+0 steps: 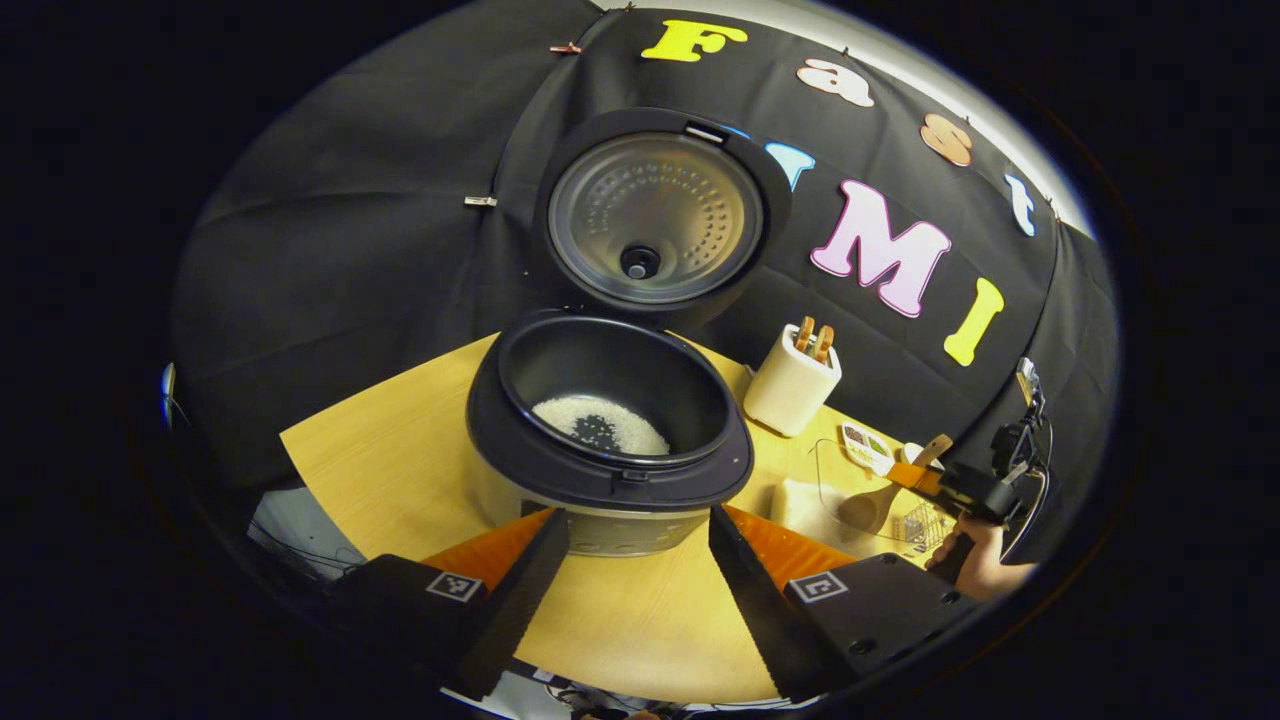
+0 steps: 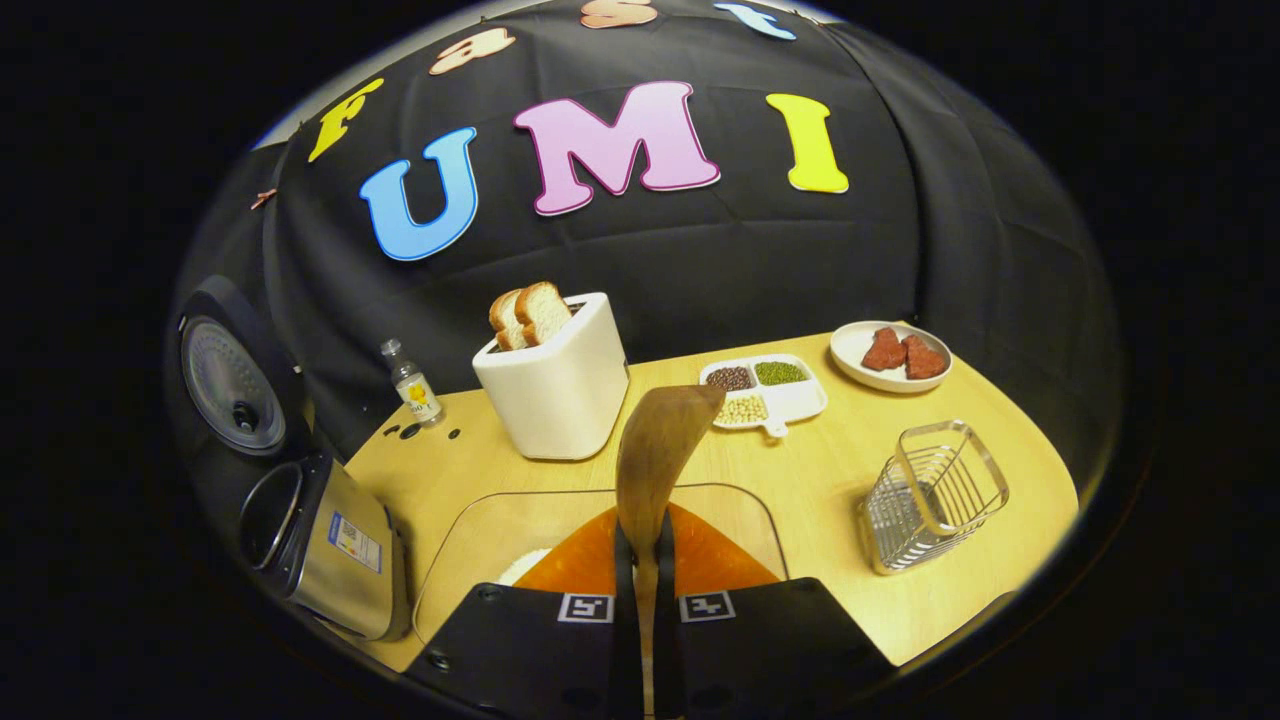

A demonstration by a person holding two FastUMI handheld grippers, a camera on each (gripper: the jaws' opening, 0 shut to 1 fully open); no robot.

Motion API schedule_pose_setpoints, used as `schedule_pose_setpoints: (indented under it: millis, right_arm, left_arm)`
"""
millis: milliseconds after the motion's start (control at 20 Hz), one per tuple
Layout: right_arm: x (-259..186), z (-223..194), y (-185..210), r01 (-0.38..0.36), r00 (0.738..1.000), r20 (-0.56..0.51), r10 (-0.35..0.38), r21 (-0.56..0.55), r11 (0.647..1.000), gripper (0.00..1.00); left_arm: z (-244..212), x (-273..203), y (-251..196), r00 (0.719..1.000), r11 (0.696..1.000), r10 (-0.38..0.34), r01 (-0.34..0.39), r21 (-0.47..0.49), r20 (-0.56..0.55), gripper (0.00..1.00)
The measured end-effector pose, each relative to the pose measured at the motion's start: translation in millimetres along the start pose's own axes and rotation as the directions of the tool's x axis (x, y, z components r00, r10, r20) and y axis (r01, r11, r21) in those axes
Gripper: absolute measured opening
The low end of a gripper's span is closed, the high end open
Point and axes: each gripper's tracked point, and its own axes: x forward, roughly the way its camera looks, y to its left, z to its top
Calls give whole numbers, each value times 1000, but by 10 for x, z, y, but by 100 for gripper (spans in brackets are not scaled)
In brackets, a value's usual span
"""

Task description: Close the left gripper, press the button to open the rice cooker; take a wooden spoon from the chopstick holder with the right hand, scoop a spoonful of rice and pour it into the rice cooker, then put the wooden spoon back into the chopstick holder.

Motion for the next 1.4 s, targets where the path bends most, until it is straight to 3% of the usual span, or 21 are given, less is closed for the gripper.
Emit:
schedule_pose_setpoints:
  millis: [450,650,850,1000,1100,1400]
  right_arm:
    - [-25,-110,377,-29,997,-69,43,189,981,9]
    - [-65,-150,445,-16,992,-113,53,309,951,9]
    - [-191,-176,379,-2,989,-140,57,365,931,9]
    - [-327,-174,147,41,990,-142,20,411,911,9]
    - [-378,-156,-27,73,989,-148,-4,461,885,9]
    - [-495,-26,-403,130,986,-161,-34,636,760,9]
  left_arm:
    - [33,-149,353,999,999,48,-48,-23,7,95]
    - [85,-223,436,997,997,71,-70,-18,24,95]
    - [170,-314,466,996,996,83,-82,-16,37,95]
    - [248,-359,446,995,996,83,-83,-14,50,95]
    - [315,-385,410,995,997,79,-79,-7,61,95]
    - [439,-415,205,996,999,43,-45,20,79,92]
